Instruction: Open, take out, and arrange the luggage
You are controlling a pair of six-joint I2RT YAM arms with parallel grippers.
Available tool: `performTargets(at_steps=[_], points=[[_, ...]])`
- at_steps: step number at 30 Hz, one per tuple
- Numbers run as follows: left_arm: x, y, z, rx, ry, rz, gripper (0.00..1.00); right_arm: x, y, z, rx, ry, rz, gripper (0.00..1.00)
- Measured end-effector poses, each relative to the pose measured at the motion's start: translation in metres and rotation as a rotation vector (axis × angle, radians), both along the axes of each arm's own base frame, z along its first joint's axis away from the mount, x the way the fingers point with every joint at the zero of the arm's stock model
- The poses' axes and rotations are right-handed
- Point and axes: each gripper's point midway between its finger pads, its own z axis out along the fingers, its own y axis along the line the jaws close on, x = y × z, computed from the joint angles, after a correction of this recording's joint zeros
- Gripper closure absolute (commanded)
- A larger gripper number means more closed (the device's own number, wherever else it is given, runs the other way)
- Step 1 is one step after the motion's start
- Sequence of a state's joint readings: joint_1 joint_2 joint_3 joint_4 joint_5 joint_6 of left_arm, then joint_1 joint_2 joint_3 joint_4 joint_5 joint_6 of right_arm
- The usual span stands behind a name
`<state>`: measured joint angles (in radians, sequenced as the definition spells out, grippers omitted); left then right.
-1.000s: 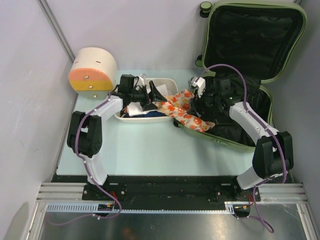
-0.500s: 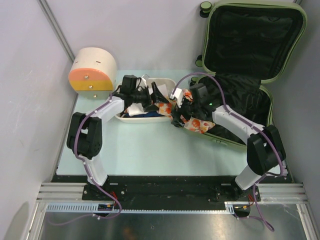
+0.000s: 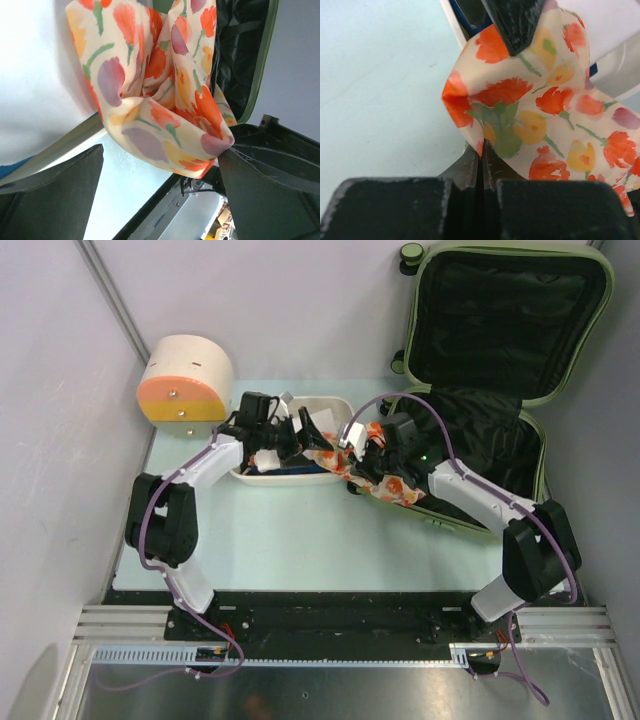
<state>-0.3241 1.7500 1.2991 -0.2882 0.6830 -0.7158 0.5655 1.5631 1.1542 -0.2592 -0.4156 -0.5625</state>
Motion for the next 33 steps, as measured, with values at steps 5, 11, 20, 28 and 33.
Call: performTargets(at_steps=[5, 11, 20, 28, 33], points=[[-0.007, 0.001, -0.006, 0.03, 0.031, 0.001, 0.0, -0.02, 0.01, 0.013, 0.027, -0.043, 0.095, 1.0], [-0.016, -0.018, 0.004, 0.03, 0.002, -0.061, 0.0, -0.035, 0.021, 0.012, 0.028, -0.057, 0.18, 1.0], [-0.009, -0.035, -0.008, 0.012, 0.033, -0.112, 1.0, -0.04, 0.022, 0.014, 0.025, -0.072, 0.204, 1.0], [0.022, -0.049, 0.052, -0.036, -0.226, -0.21, 1.0, -0.026, 0.015, 0.029, 0.087, -0.072, 0.114, 0.25], [0.064, -0.022, 0.077, 0.018, -0.387, -0.143, 1.0, 0.001, -0.014, 0.038, 0.15, -0.029, -0.041, 0.16]])
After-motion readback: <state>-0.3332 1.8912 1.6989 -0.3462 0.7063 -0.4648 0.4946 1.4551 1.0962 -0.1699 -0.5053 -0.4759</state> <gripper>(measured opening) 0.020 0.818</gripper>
